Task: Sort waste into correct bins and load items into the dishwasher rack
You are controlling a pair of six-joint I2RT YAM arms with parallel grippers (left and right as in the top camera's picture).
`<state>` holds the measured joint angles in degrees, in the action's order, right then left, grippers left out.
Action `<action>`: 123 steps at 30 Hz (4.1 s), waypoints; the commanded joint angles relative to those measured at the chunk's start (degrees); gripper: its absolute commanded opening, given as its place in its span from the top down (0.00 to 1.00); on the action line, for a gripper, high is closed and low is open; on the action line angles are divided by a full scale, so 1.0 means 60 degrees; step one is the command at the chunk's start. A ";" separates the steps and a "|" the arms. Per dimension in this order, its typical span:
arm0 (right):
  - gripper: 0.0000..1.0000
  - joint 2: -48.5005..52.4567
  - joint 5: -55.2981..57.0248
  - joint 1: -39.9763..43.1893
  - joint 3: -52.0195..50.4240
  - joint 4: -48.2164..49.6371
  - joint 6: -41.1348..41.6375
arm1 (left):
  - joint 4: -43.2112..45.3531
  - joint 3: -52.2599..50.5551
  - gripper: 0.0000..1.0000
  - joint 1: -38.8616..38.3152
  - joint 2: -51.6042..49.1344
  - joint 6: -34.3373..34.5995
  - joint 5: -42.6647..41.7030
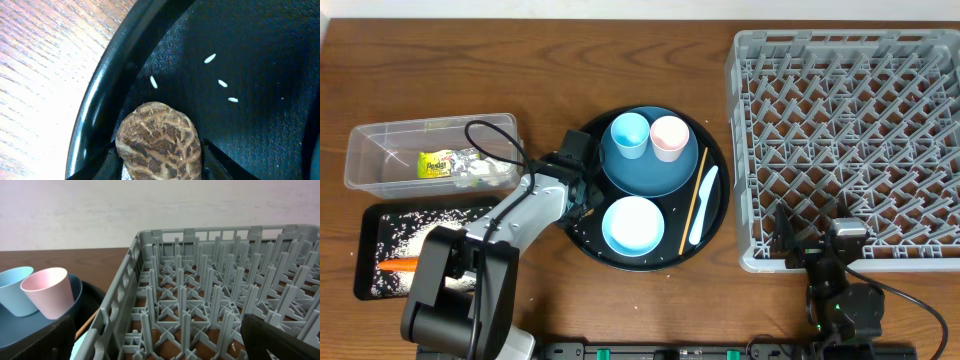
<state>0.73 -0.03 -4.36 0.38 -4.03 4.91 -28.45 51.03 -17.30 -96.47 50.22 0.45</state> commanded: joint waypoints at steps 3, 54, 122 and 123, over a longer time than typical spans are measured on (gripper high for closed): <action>0.01 0.0004 0.0076 0.0160 -0.0011 -0.0040 -0.0117 | 0.0007 0.0073 0.61 0.0011 0.0747 -0.0634 0.0004; 0.01 0.0004 0.0076 0.0160 -0.0011 -0.0040 -0.0117 | -0.3024 0.0087 0.23 0.7351 0.3483 -0.2455 0.0208; 0.01 0.0004 0.0076 0.0160 -0.0011 -0.0040 -0.0120 | -0.2958 0.0087 0.02 0.3993 0.3486 -0.5009 -0.4000; 0.01 0.0004 0.0076 0.0160 -0.0011 -0.0040 -0.0120 | -0.2958 0.0087 0.02 0.3996 0.3486 -0.5009 -0.4000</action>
<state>0.73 -0.03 -4.36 0.38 -4.03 4.91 -46.06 51.03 6.83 -76.12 20.91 -23.44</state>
